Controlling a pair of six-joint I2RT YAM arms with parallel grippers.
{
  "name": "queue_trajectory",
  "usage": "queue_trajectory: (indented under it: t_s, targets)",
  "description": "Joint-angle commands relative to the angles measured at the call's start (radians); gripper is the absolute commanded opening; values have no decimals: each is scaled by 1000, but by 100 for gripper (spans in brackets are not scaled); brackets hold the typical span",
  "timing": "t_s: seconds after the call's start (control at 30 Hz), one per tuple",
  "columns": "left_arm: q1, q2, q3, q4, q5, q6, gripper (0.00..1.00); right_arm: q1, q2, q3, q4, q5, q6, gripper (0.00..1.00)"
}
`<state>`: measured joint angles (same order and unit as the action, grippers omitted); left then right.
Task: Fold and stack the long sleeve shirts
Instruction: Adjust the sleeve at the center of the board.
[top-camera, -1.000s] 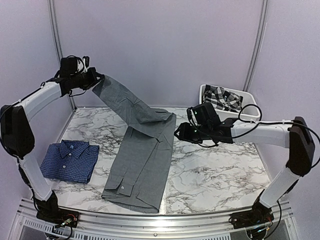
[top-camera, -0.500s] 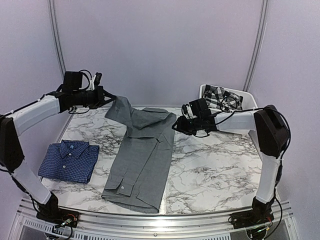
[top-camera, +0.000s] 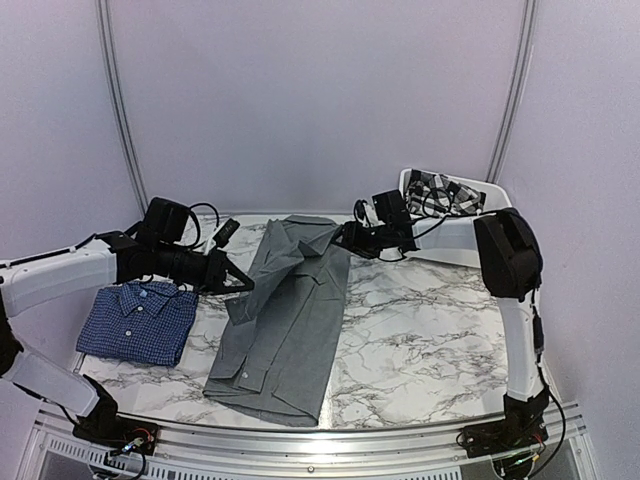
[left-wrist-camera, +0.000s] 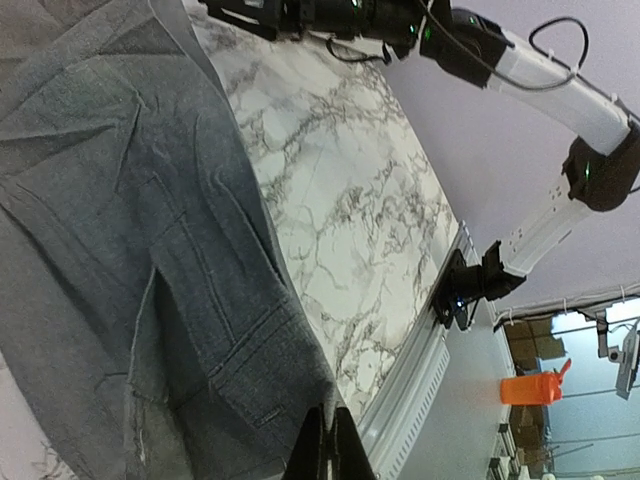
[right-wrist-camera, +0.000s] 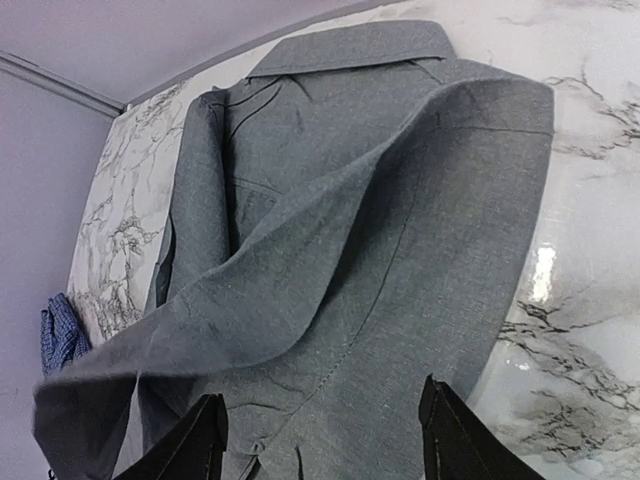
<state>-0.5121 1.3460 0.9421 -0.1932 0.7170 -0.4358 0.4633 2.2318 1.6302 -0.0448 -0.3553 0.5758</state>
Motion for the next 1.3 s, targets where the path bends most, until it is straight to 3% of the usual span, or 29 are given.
queue_trajectory:
  t_s: [0.0, 0.4, 0.83, 1.27]
  targets:
    - [-58, 10, -7, -60, 53, 36, 0, -2, 53, 84, 36, -49, 19, 62]
    - [-82, -19, -1, -89, -28, 22, 0, -2, 177, 173, 140, -108, 81, 54]
    - [-21, -88, 135, -95, -248, -22, 0, 0, 212, 190, 200, -151, 109, 47]
    - [52, -107, 175, -117, -225, 9, 0, 5, 230, 193, 219, -158, 151, 48]
